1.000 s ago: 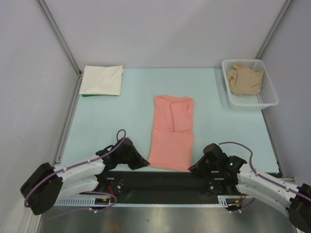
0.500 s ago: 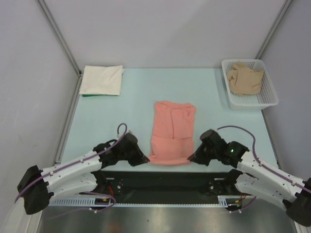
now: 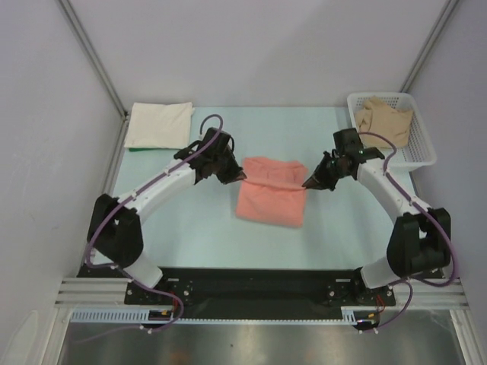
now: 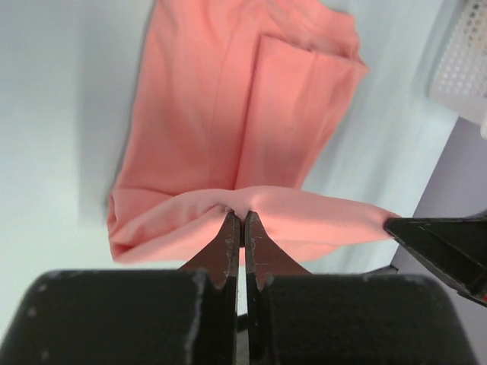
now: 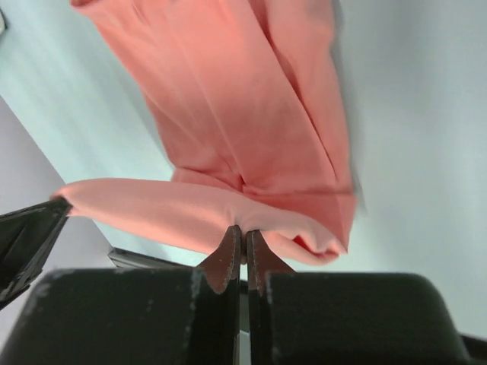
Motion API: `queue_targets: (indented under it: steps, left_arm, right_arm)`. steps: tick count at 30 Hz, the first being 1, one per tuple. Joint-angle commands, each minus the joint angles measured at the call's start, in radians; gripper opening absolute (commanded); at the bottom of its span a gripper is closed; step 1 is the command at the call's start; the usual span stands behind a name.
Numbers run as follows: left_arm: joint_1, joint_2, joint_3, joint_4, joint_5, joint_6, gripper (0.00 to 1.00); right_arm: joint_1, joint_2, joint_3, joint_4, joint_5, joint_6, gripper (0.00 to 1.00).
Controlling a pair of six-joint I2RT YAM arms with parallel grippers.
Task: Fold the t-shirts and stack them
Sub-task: Fold the tshirt
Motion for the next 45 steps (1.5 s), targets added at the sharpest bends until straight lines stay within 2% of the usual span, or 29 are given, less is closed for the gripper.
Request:
queue_targets:
  steps: [1, 10, 21, 27, 36, 44, 45]
  left_arm:
    - [0.057, 0.08, 0.076, -0.019, 0.023, 0.06, 0.0]
    - [0.114, 0.261, 0.244, 0.081, 0.111, 0.106, 0.0]
    - [0.134, 0.441, 0.419, 0.084, 0.143, 0.093, 0.0]
    - [0.155, 0.502, 0.456, 0.092, 0.15, 0.083, 0.0]
    - [0.165, 0.569, 0.508, 0.081, 0.147, 0.07, 0.0]
    - [0.166, 0.625, 0.581, 0.024, 0.128, 0.093, 0.04]
    - [0.166, 0.629, 0.603, 0.023, 0.117, 0.1, 0.12]
  right_arm:
    - [-0.027, 0.115, 0.112, -0.001, -0.081, -0.126, 0.0]
    - [-0.104, 0.33, 0.3, 0.011, -0.133, -0.169, 0.0]
    - [-0.15, 0.515, 0.439, 0.025, -0.196, -0.202, 0.0]
    - [-0.15, 0.62, 0.559, -0.006, -0.208, -0.216, 0.0]
    - [-0.152, 0.692, 0.591, -0.009, -0.2, -0.23, 0.0]
    - [-0.172, 0.741, 0.64, 0.017, -0.228, -0.215, 0.02]
    - [-0.178, 0.768, 0.657, -0.007, -0.234, -0.215, 0.06]
